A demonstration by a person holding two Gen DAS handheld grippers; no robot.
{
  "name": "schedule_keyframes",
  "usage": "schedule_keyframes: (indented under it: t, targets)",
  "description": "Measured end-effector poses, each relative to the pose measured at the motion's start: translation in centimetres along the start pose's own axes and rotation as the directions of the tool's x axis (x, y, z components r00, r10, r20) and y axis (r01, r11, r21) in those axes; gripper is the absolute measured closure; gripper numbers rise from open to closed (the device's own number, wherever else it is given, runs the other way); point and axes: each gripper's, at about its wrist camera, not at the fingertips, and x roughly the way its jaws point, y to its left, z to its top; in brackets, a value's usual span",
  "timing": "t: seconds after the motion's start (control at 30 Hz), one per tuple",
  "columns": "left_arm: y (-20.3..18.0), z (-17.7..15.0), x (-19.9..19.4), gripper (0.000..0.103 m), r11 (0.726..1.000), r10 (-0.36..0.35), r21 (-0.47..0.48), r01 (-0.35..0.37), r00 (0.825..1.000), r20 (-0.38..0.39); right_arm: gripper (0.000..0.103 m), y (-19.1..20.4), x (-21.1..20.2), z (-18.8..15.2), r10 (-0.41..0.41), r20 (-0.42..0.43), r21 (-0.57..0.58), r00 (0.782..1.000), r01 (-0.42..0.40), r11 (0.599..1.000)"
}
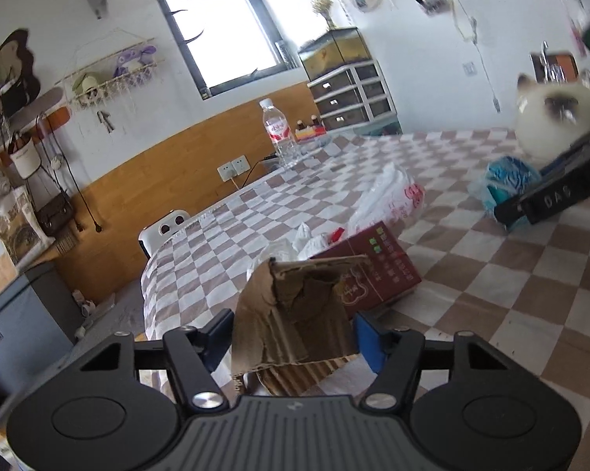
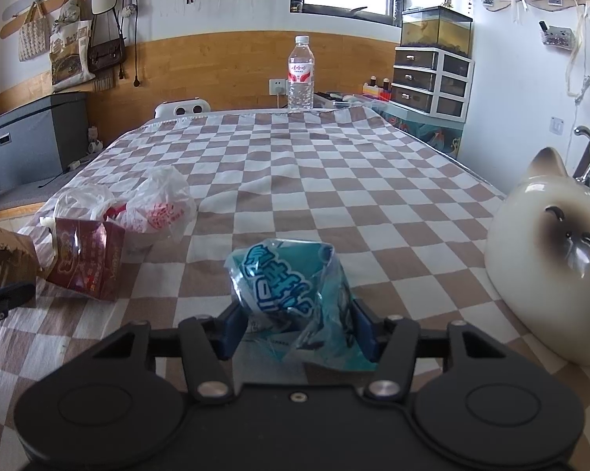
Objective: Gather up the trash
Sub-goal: 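Grasp the blue plastic bag with the right tool while the left tool grasps the cardboard piece, then carry the blue bag and cardboard piece with both tools over the wastebasket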
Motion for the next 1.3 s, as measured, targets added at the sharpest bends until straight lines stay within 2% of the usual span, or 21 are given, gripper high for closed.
schedule_keyframes:
  t: [0.27,0.53,0.7,1.0,1.3]
  targets:
    - [2.3,-0.3,-1.9,0.043,0.992,-0.038,-0.123,0.041,0.999,0.031,0.054,0.1,-0.7,-0.1,-0.014,0.037,-0.006,0.999,0.015,1.000]
    - [3.9,-0.6,-4.6,0.043,0.974,-0.054,-0.216,0.066,0.997,0.057,0.055,1.7,-2.8,-0.7,-0.038,0.102,-0.070,0.994,0.045,0.997]
    - [4.5,-0.7,-5.9,0.043,0.963,-0.069,-0.257,0.083,0.996,0.062,0.055,2.8,-4.7,-1.4,-0.067,0.138,-0.059,0.988,0.075,0.995]
    - [4.1,-0.5,-9.5,0.043,0.953,-0.071,-0.288,0.092,0.994,0.082,0.055,3.6,-11.4,-2.9,-0.008,0.212,0.075,0.977,-0.008,0.997]
    - [4.2,-0.2,-14.8,0.043,0.939,-0.046,-0.333,0.088,0.990,0.130,0.055,4.9,-17.5,-3.9,0.006,0.252,0.081,0.968,-0.028,0.996]
